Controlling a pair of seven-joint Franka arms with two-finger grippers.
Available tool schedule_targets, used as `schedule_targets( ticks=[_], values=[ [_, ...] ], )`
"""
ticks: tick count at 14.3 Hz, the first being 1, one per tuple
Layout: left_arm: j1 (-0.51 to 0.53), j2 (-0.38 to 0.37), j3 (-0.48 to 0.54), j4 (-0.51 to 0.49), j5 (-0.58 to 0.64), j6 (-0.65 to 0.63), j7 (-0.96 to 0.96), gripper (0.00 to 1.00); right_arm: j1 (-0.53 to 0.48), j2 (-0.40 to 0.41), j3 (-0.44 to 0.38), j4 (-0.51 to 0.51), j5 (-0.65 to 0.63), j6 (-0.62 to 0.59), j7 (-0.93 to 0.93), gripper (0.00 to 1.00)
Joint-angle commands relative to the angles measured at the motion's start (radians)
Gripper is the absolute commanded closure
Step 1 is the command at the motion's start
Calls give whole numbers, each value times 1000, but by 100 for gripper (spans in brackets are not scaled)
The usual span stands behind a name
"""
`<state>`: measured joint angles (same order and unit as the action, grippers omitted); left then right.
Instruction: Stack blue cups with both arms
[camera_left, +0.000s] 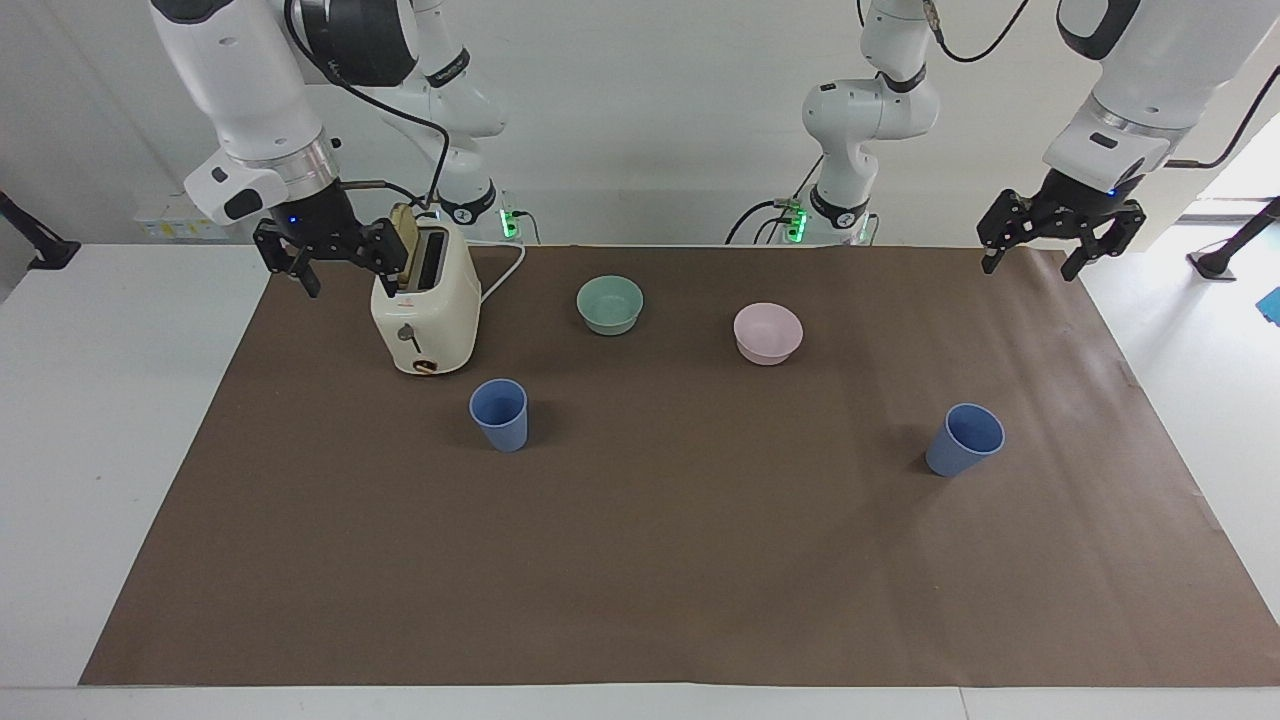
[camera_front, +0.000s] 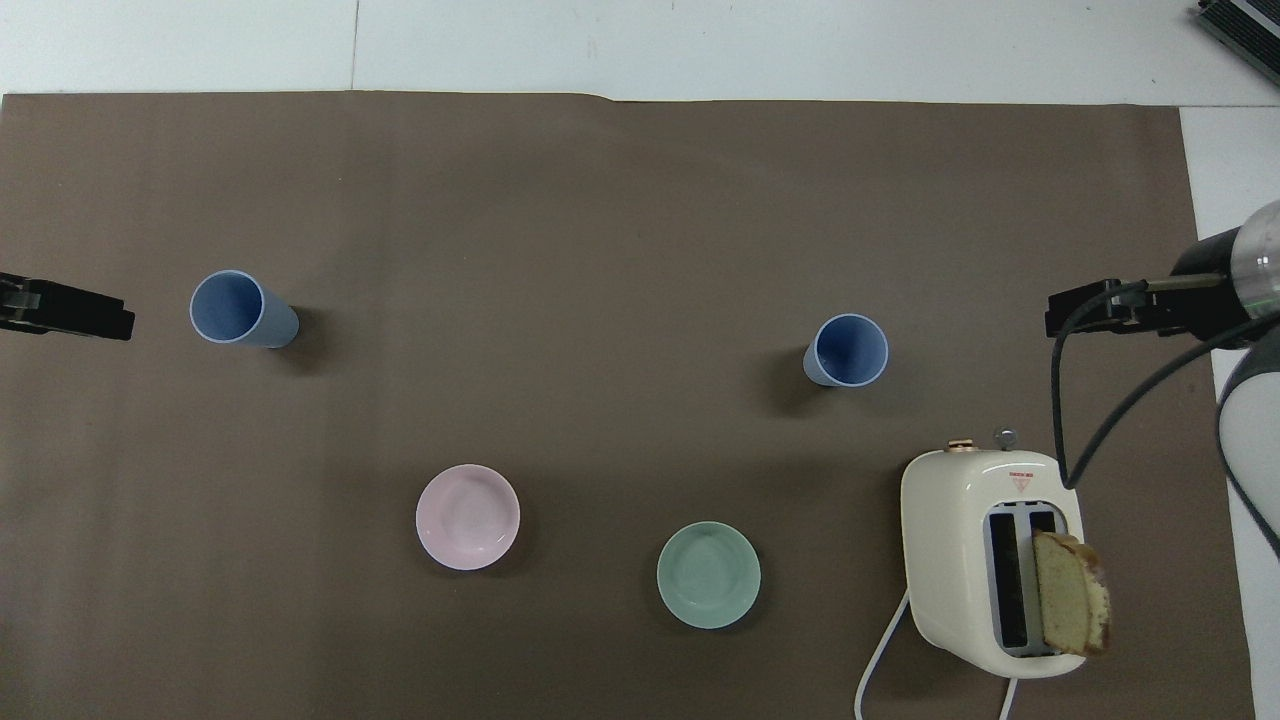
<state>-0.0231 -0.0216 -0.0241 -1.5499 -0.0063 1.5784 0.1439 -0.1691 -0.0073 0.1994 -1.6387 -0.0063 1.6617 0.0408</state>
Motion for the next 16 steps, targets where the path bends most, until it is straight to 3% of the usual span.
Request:
schedule_targets(
  ticks=[1, 8, 16],
  values=[
    [3, -27, 6, -38, -12, 29, 3, 0, -18, -26, 6, -26, 20, 0, -32, 0],
    [23, -27, 10, -81, -14, 83, 19, 0, -18, -26, 6, -26, 20, -3, -33, 0],
    [94, -15, 12, -275, -60, 325, 88, 0, -18, -26, 6, -26, 20, -5, -33, 0]
  ],
)
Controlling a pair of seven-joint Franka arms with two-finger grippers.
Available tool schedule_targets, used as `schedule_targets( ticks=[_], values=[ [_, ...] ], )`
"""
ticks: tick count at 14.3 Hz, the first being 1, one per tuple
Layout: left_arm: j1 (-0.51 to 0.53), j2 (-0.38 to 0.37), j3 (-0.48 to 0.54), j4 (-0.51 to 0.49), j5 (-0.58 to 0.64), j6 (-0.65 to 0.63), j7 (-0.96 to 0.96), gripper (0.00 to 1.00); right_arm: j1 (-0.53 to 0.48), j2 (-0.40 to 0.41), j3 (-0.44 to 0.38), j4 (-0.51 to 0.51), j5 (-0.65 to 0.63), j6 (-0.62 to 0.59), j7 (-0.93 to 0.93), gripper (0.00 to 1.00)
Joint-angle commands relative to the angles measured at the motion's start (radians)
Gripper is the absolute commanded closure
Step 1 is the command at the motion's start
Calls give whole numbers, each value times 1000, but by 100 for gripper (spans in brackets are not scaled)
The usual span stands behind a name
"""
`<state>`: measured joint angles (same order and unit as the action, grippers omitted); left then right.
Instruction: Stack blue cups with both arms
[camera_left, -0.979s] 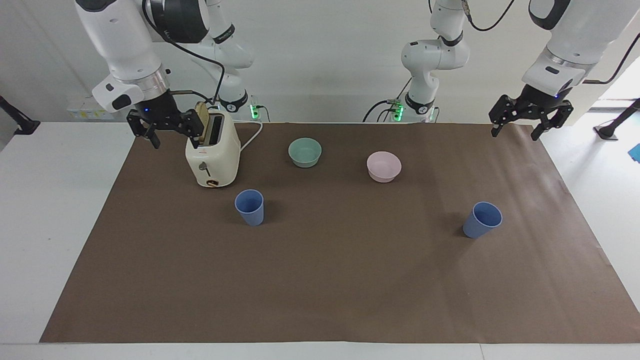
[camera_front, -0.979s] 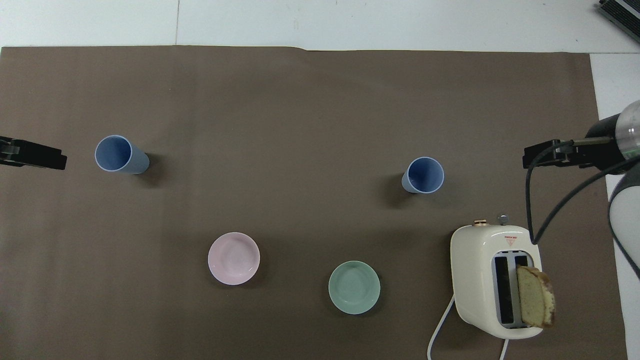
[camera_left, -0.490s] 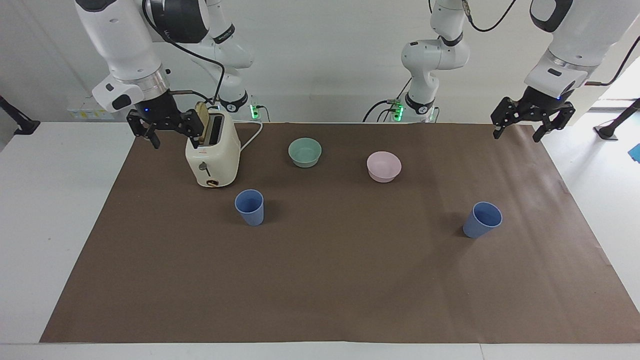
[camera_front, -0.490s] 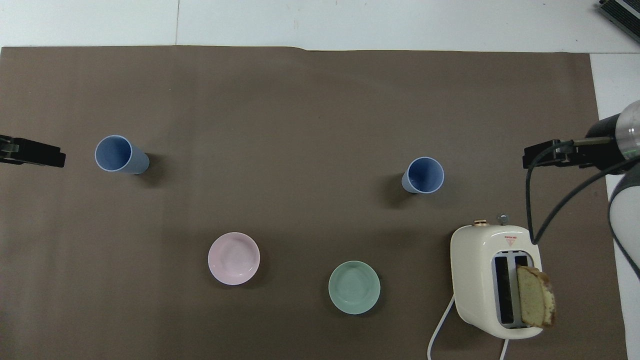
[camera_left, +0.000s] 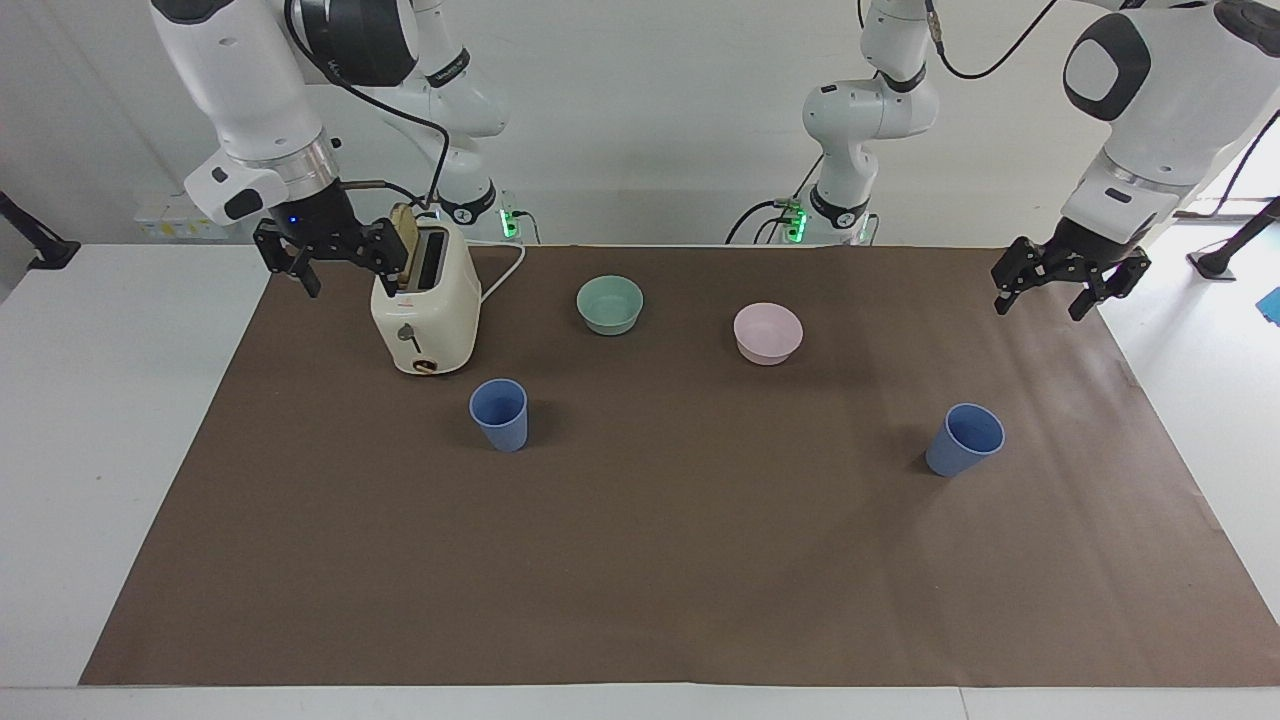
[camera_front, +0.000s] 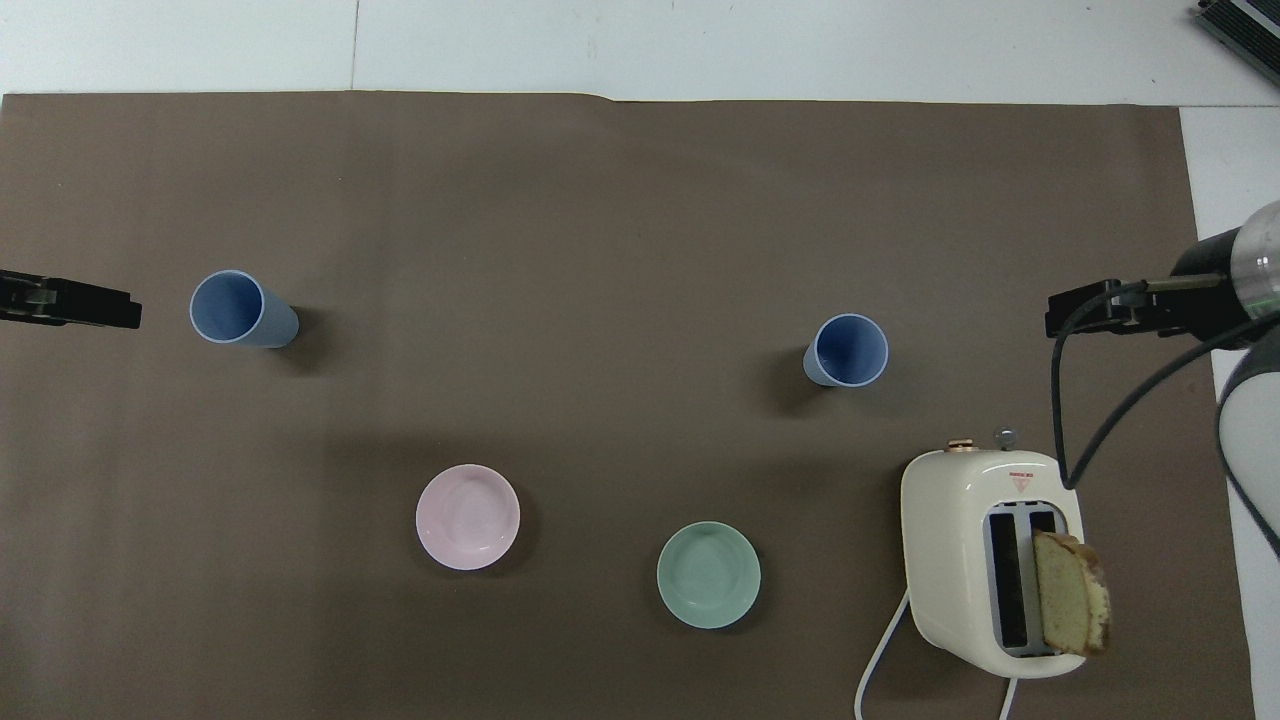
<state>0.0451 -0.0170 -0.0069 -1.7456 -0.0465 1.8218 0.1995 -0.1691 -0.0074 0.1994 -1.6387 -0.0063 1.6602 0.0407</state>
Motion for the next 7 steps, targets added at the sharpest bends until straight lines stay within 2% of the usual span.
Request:
schedule_targets(
  ticks=[1, 7],
  values=[
    [36, -17, -5, -106, -19, 112, 38, 0, -18, -26, 6, -26, 20, -3, -33, 0],
    [51, 80, -5, -153, -32, 255, 43, 0, -20, -26, 6, -26, 20, -3, -33, 0]
  ],
)
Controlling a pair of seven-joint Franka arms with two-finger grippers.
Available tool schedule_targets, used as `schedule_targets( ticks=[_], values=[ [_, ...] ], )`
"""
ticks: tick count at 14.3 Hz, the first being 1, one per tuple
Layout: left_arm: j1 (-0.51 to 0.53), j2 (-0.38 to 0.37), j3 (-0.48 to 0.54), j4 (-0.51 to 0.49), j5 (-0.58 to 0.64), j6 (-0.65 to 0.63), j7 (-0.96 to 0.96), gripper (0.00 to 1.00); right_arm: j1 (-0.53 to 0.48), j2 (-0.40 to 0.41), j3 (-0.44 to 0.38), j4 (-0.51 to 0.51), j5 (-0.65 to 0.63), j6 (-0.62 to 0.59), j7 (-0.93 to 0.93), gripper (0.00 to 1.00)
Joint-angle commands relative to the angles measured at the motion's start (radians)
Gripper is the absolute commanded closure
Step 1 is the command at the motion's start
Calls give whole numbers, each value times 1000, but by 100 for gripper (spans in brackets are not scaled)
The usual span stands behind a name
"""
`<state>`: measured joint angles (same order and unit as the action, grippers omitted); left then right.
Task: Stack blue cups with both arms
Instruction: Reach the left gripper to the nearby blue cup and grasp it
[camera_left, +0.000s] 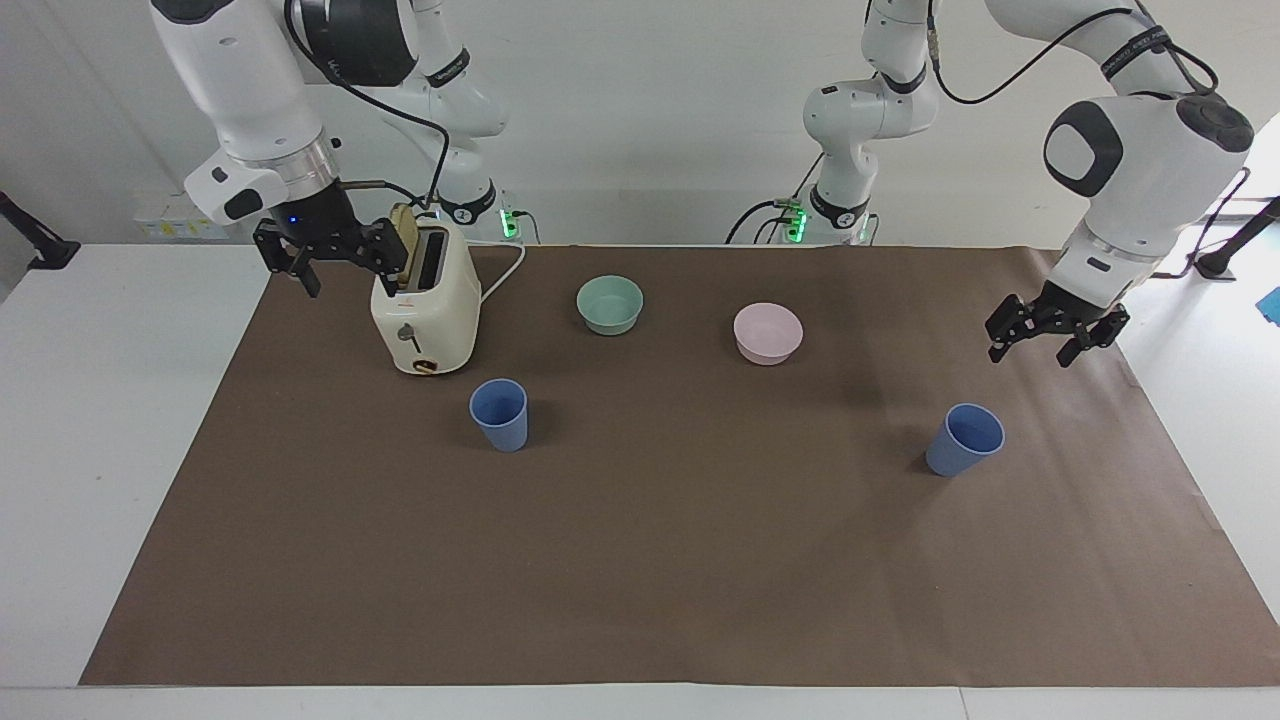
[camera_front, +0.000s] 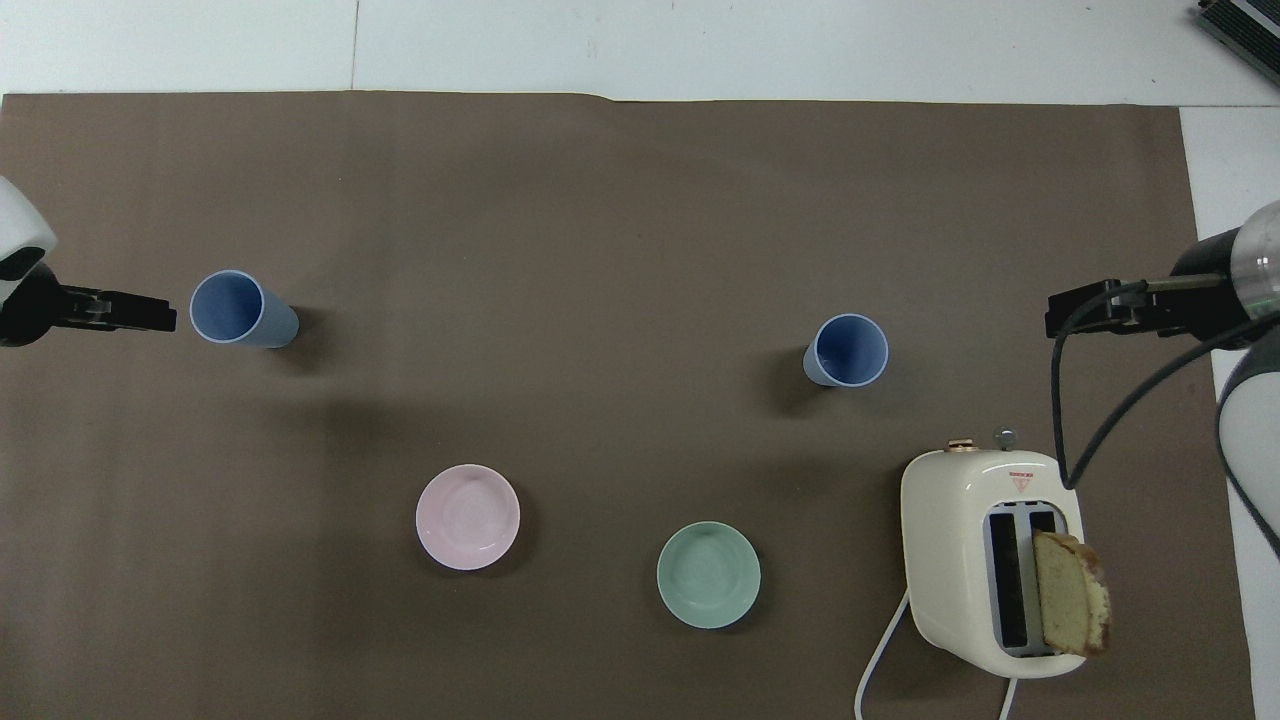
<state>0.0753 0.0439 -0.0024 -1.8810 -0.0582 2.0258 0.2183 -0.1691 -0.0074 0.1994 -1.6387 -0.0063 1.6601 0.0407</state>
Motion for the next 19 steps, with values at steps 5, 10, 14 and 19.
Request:
schedule_targets(
  ticks=[5, 10, 14, 19],
  values=[
    [23, 99, -10, -41, -22, 157, 24, 0, -20, -26, 6, -26, 20, -3, -33, 0],
    [34, 154, -11, -49, -44, 230, 24, 0, -21, -26, 6, -26, 20, -3, -33, 0],
    [32, 191, -11, -52, -58, 266, 24, 0, -21, -26, 6, -26, 20, -3, -33, 0],
    [32, 197, -11, -61, -60, 266, 24, 7, -21, -26, 6, -26, 20, -2, -33, 0]
  ],
)
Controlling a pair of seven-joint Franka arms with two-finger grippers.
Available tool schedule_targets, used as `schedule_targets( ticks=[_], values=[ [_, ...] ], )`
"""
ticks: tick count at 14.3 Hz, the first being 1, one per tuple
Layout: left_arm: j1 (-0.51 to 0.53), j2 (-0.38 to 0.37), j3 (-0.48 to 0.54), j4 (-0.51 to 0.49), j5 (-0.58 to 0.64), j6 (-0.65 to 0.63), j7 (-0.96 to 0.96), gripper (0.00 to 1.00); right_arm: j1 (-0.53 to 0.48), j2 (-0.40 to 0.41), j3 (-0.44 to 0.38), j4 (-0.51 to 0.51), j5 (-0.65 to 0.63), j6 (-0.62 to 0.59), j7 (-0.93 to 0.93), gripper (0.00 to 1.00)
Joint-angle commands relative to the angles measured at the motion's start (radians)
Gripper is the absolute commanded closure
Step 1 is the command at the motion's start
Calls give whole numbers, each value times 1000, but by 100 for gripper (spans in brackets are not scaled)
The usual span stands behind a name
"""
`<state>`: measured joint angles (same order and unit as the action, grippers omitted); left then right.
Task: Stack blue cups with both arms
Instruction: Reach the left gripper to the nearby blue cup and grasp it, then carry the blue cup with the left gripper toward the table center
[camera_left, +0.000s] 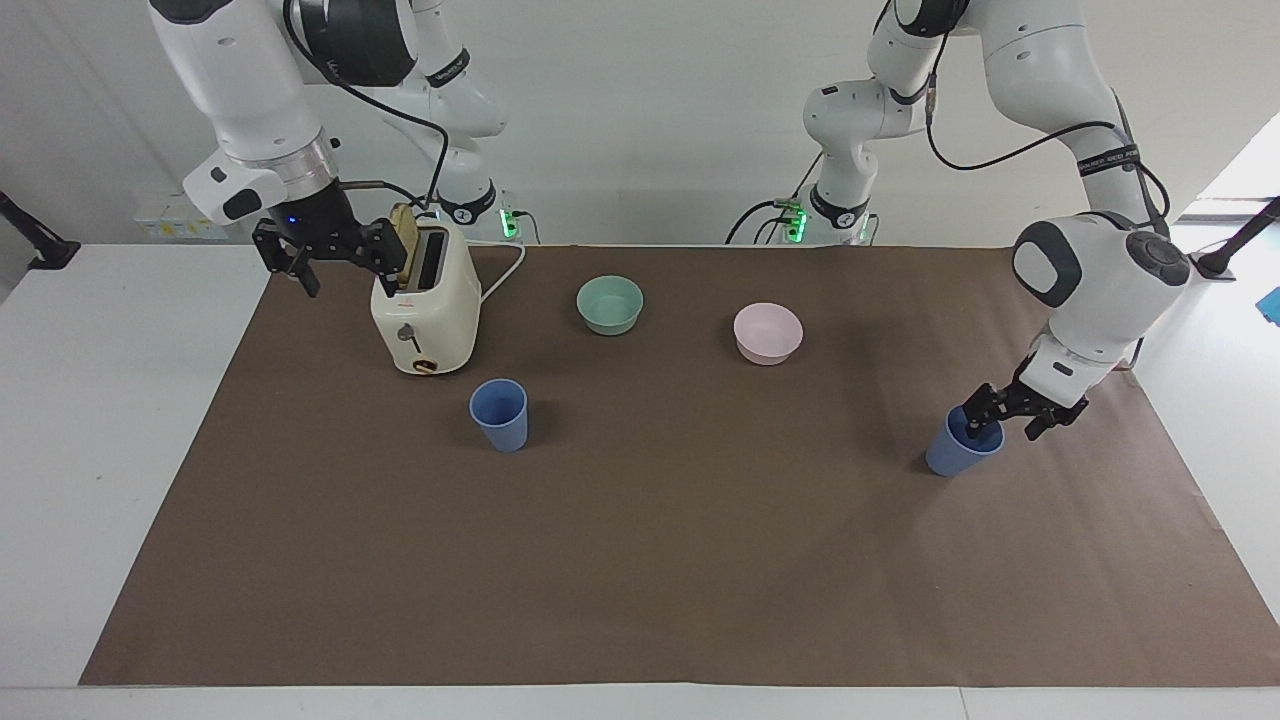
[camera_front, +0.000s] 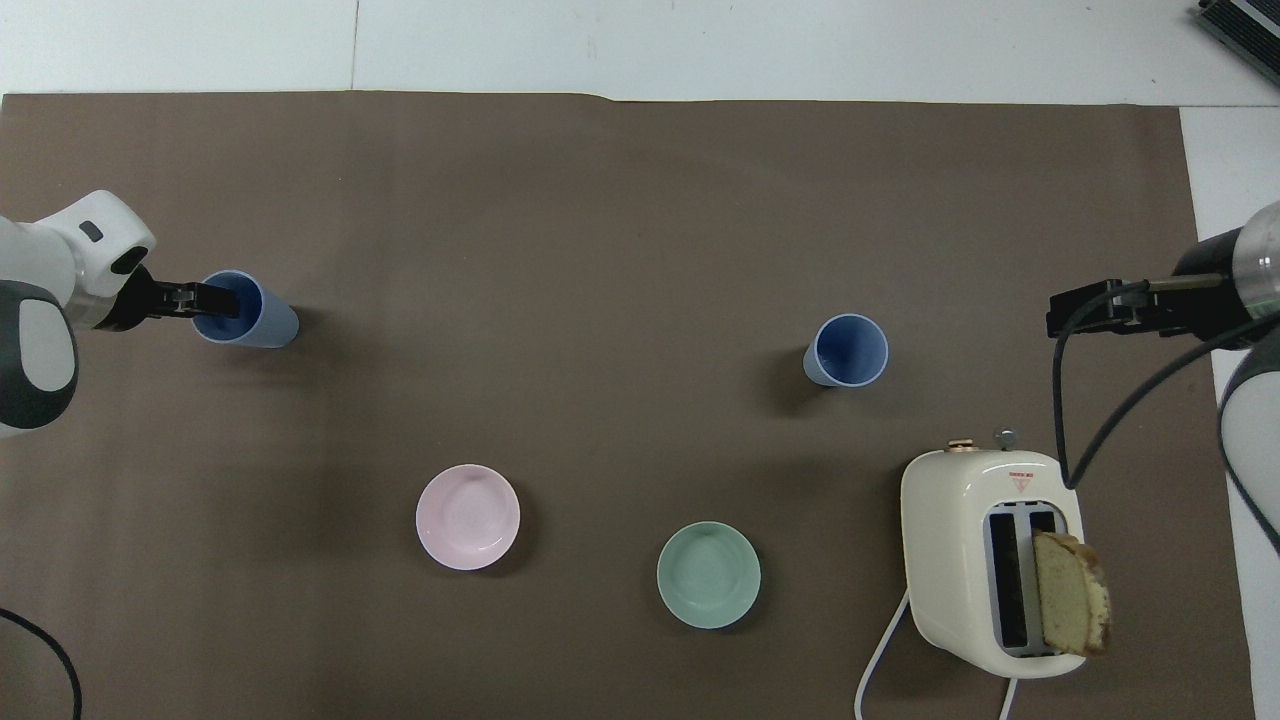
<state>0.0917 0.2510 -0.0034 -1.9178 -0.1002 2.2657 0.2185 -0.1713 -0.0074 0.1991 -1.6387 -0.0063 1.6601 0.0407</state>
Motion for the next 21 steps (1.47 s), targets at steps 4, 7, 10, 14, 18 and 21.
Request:
schedule_targets(
  ticks=[4, 7, 10, 14, 18, 21],
  values=[
    [16, -10, -9, -24, -18, 25, 25, 43, -19, -26, 6, -26, 20, -3, -33, 0],
    [14, -10, -9, -23, -16, 18, 30, 84, -19, -26, 6, -26, 20, -2, -33, 0],
    [5, -10, -9, -15, -12, 5, 33, 100, -19, -26, 6, -26, 20, -2, -33, 0],
    [0, -41, -10, -6, -4, -11, 25, 100, -20, -26, 6, -26, 20, -2, -33, 0],
    [-73, -104, -12, 2, -4, -58, 13, 100, -19, -26, 6, -26, 20, -2, -33, 0],
    [-160, -107, -12, -1, -3, -63, -65, 100, -19, -26, 6, -26, 20, -2, -33, 0]
  ],
)
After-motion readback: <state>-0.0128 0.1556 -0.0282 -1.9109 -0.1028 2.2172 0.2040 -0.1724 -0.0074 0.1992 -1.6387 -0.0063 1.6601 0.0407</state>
